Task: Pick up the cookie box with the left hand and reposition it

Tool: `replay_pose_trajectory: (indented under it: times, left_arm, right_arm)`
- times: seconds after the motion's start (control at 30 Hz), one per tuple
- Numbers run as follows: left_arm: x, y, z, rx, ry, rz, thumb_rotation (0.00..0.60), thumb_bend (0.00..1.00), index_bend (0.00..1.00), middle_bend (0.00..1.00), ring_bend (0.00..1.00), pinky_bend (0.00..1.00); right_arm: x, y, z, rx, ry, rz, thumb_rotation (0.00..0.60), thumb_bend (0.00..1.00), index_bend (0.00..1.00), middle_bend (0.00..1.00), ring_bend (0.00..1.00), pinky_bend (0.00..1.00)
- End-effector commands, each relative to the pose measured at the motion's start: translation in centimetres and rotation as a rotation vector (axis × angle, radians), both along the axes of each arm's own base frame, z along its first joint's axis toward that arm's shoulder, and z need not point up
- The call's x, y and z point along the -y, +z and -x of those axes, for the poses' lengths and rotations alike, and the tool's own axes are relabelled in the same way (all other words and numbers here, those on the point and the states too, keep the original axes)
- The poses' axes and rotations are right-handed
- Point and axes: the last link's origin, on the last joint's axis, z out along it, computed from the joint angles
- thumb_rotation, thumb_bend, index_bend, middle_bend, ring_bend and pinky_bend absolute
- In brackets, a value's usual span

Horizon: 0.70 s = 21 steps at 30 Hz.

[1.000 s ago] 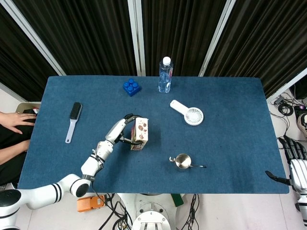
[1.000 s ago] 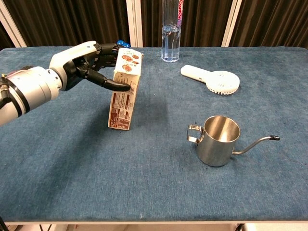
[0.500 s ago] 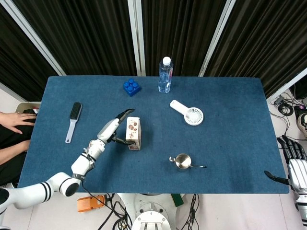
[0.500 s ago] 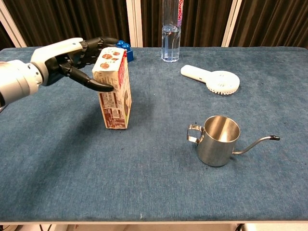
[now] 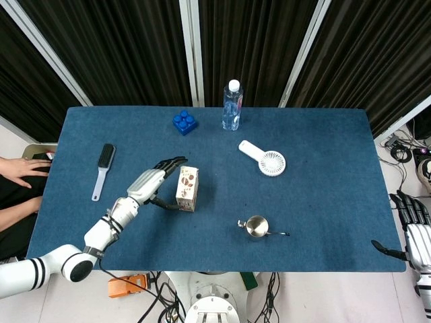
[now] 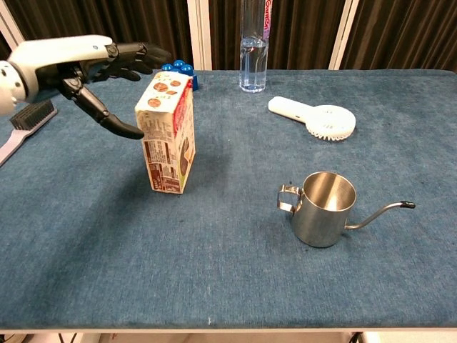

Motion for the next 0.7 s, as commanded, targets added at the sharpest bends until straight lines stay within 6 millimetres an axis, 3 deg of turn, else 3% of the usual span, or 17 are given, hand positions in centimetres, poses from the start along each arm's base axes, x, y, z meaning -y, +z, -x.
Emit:
replay_pose_trajectory:
  times: [0.03,0.5,0.7]
  left_arm:
    - [0.9,1.4,-1.6,-0.113,-0.043,-0.002,0.6,0.0,0.0,0.0,0.0,0.0]
    - [1.0,0.2,-7.7,-0.399,-0.094,-0.129,0.6,0.0,0.0,0.0,0.0,0.0]
    - [1.0,-0.6,-8.7,-0.514,-0.085,-0.123,0.6,0.0,0.0,0.0,0.0,0.0]
  right_arm:
    - [0.0,0.0,0.0,0.0,-0.002,0.0,0.6,0.18,0.0,0.01,0.0,0.0]
    - [0.1,-0.1,0.1,0.003,-0.005,-0.005,0.6,0.18,0.0,0.01,0.0,0.0]
    - [0.0,0.0,0.6,0.008,-0.014,0.0,0.6,0.18,0.0,0.01,0.0,0.0]
